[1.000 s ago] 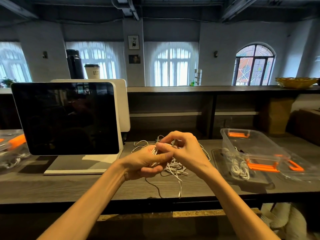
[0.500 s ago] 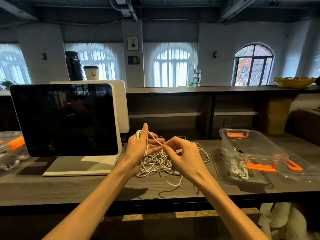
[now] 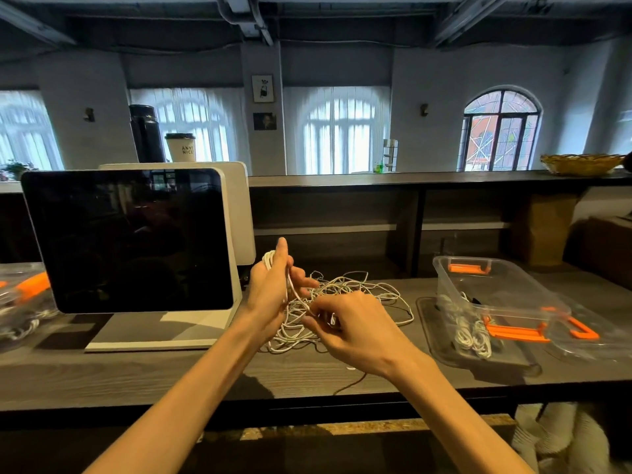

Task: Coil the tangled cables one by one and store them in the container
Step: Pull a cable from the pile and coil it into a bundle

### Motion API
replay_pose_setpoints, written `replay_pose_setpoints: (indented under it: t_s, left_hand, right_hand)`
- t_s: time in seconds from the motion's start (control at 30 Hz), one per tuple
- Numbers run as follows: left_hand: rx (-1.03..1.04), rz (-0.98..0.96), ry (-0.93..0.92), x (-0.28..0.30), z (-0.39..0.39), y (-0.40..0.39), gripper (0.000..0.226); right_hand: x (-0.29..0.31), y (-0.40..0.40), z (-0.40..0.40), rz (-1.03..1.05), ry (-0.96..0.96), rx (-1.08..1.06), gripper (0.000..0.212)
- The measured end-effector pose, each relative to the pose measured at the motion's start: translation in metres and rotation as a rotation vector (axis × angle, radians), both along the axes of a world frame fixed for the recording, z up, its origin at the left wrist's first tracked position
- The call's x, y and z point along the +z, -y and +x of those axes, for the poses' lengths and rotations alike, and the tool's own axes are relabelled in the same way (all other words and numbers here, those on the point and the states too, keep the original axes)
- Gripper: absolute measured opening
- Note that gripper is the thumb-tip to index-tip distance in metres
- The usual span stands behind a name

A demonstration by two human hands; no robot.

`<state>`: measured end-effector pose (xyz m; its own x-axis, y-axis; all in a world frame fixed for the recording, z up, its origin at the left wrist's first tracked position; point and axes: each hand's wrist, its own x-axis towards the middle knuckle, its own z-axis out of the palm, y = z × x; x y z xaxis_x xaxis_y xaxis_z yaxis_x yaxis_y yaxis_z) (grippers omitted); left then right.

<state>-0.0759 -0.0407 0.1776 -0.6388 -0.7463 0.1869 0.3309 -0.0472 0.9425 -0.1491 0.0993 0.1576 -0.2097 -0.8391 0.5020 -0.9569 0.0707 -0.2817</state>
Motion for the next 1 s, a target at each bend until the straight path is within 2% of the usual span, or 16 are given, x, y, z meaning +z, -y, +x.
replay_pose_setpoints:
  t_s: [0.03,0.1,0.17,0.23,0.37,0.43,0.5,0.57,0.63,0.67,0.73,0.8,0.87,0.93,1.0]
  left_hand:
    - [0.033,-0.092,0.064,-0.002,0.001,-0.001,0.04]
    - [0.054,-0.249,0.204,-0.004,0.001,-0.004,0.046]
    - [0.038,-0.314,0.289,-0.005,0.001,-0.008,0.05]
    - [-0.013,-0.267,0.273,-0.001,0.003,-0.014,0.05]
    - [-0.221,0.072,0.078,0.013,0.008,-0.021,0.043]
    - [-0.24,0.092,0.073,0.015,0.009,-0.022,0.042]
    - [-0.214,-0.014,0.101,0.012,0.009,-0.022,0.042]
    - [-0.156,-0.248,0.176,0.007,0.008,-0.019,0.045]
    - [-0.131,-0.467,0.285,0.002,0.007,-0.018,0.049]
    - [-0.155,-0.509,0.33,-0.001,0.007,-0.017,0.053]
    - [-0.248,-0.474,0.396,-0.002,0.009,-0.02,0.065]
    - [-0.404,-0.327,0.441,-0.001,0.014,-0.019,0.082]
    - [-0.606,-0.163,0.442,0.0,0.02,-0.015,0.089]
    - [-0.755,-0.101,0.429,-0.001,0.024,-0.01,0.086]
    - [-0.87,-0.153,0.436,0.0,0.027,-0.006,0.064]
  right_hand:
    - [0.005,-0.003,0.001,0.035,-0.093,0.005,0.013]
    - [0.017,-0.007,0.006,0.068,-0.24,0.02,0.017]
    - [0.027,-0.01,0.012,0.125,-0.316,0.0,0.021]
    - [0.032,-0.012,0.015,0.215,-0.324,-0.036,0.02]
    - [0.027,-0.012,0.016,0.309,-0.298,-0.13,0.018]
    - [0.027,-0.012,0.017,0.33,-0.28,-0.14,0.021]
    - [0.03,-0.013,0.019,0.325,-0.246,-0.095,0.023]
    - [0.034,-0.014,0.019,0.296,-0.199,-0.02,0.025]
    - [0.033,-0.013,0.015,0.214,-0.164,0.032,0.011]
    - [0.033,-0.012,0.012,0.168,-0.152,0.043,0.009]
    - [0.034,-0.012,0.004,0.065,-0.105,0.059,0.014]
    - [0.038,-0.016,0.001,-0.045,-0.07,0.05,0.016]
    - [0.038,-0.018,-0.003,-0.162,-0.018,0.029,0.022]
    - [0.036,-0.019,-0.007,-0.205,0.083,0.017,0.033]
    - [0.034,-0.018,-0.014,-0.163,0.197,0.024,0.03]
